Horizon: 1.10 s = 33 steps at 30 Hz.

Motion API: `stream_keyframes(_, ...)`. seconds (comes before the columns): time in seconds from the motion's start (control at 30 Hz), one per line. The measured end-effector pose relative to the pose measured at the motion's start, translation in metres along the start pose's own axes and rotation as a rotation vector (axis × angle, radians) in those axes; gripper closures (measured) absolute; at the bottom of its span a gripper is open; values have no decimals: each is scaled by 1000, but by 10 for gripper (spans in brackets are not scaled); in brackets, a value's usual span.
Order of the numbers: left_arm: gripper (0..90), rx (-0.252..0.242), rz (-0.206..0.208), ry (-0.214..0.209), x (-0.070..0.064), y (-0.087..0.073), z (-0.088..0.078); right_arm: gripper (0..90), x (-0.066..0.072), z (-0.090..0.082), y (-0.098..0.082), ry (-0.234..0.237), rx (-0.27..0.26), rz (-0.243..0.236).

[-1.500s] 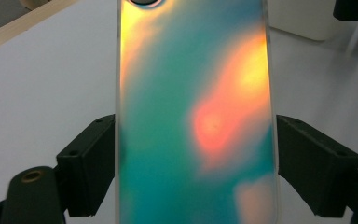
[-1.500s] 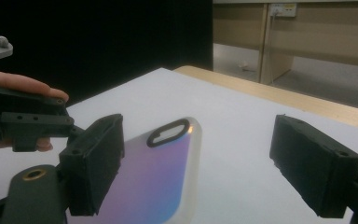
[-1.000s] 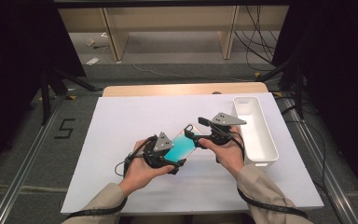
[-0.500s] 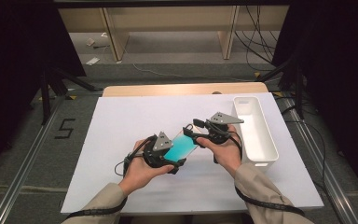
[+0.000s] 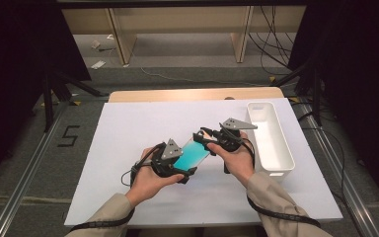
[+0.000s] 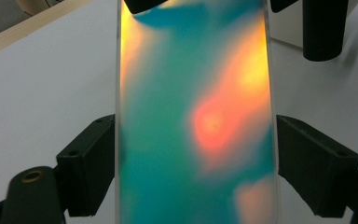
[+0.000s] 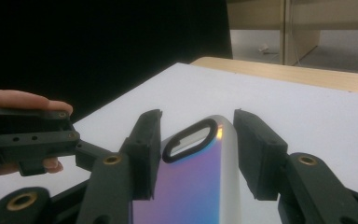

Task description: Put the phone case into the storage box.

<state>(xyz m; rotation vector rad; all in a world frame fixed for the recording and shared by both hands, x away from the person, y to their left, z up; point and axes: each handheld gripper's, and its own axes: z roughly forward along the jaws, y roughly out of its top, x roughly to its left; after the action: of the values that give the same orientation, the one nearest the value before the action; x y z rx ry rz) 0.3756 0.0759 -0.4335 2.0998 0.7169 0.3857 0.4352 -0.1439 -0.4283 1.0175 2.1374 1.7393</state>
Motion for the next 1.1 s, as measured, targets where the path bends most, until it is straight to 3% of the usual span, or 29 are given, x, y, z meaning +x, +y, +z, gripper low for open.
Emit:
stream_keyframes(0.47,170,3,-9,-28,-1,-2,3,612,-1,-2,2,4,13,35)
stream_keyframes(0.8,166,-10,40,-4,-3,-2,4,665,3,-7,7,14,10,45)
stream_keyframes(0.9,164,-10,66,15,-5,-3,6,723,4,-8,9,31,-14,83)
stream_keyframes(0.93,163,-12,73,22,-6,-3,6,749,6,-10,11,55,-30,108)
stream_keyframes(1.0,168,-24,65,22,-6,-2,5,799,9,-12,15,94,-37,112)
stream_keyframes(1.03,168,-27,44,-2,-5,-2,5,799,9,-12,15,94,-37,112)
stream_keyframes(1.07,156,-38,49,8,-3,-1,3,802,12,-14,18,60,-33,61)
stream_keyframes(1.1,153,-52,42,8,-2,0,2,802,14,-16,23,84,-48,55)
